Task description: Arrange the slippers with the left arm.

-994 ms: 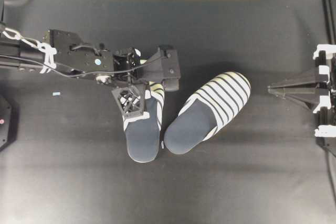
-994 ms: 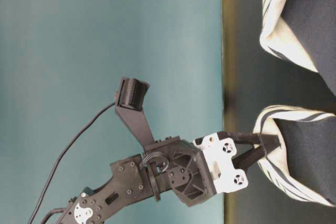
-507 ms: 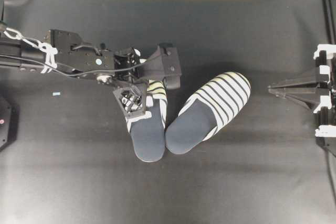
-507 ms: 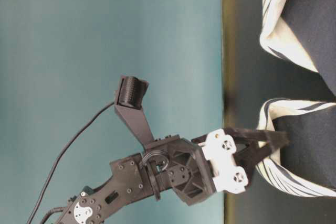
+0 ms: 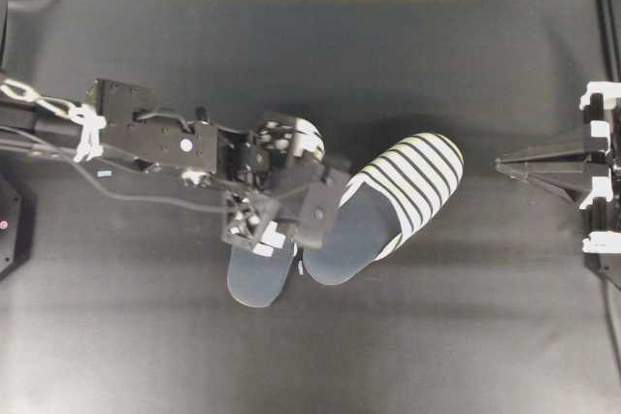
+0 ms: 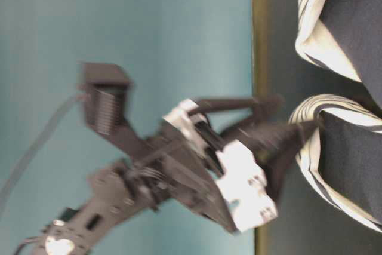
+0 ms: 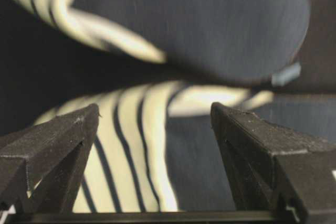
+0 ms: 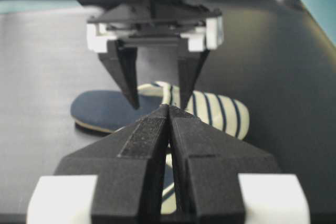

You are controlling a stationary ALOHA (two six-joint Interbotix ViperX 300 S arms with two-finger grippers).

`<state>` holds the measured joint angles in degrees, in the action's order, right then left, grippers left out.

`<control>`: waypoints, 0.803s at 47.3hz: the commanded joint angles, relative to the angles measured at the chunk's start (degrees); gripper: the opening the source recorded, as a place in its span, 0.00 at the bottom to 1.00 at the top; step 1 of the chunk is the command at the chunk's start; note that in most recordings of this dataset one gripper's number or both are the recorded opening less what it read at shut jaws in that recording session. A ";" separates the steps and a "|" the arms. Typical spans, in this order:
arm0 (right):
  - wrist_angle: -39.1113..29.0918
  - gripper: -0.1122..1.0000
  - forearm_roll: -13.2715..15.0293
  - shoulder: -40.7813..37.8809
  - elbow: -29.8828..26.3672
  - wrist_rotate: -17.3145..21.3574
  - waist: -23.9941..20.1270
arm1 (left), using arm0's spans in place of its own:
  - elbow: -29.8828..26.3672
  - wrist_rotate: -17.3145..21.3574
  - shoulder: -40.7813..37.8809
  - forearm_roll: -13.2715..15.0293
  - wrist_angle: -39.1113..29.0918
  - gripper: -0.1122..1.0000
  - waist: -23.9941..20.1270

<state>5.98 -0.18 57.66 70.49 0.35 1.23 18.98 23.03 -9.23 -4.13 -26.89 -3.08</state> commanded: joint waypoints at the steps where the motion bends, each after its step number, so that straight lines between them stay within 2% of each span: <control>1: 0.35 0.10 -0.09 -0.18 -0.44 0.35 0.35 | -2.20 -1.49 0.97 0.00 0.00 0.84 -0.97; 7: 0.26 0.10 -0.09 -0.09 -0.35 0.35 0.35 | -3.16 -3.16 0.88 0.09 -1.58 0.84 -1.85; 14: 0.79 0.10 -0.09 -0.18 -0.35 0.18 0.35 | -5.71 -2.20 0.26 0.00 0.70 0.84 -0.53; 16: 1.05 0.10 -0.09 -0.09 -0.35 0.18 0.35 | -6.59 -0.88 -0.35 0.09 2.02 0.84 -0.35; 27: 1.85 0.10 -0.09 -0.09 -0.44 0.26 0.35 | -11.51 13.62 -6.68 0.09 8.88 0.84 0.18; 29: 1.85 0.10 -0.09 -0.18 -0.35 0.26 0.35 | -12.57 14.68 -8.26 0.09 9.05 0.84 0.18; 38: 1.76 0.10 -0.09 -0.09 -0.35 0.26 0.35 | -17.31 15.03 -15.21 0.00 9.05 0.84 -0.35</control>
<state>7.21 -0.18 57.83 70.58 0.35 1.23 4.13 37.88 -22.24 -4.13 -18.28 -3.25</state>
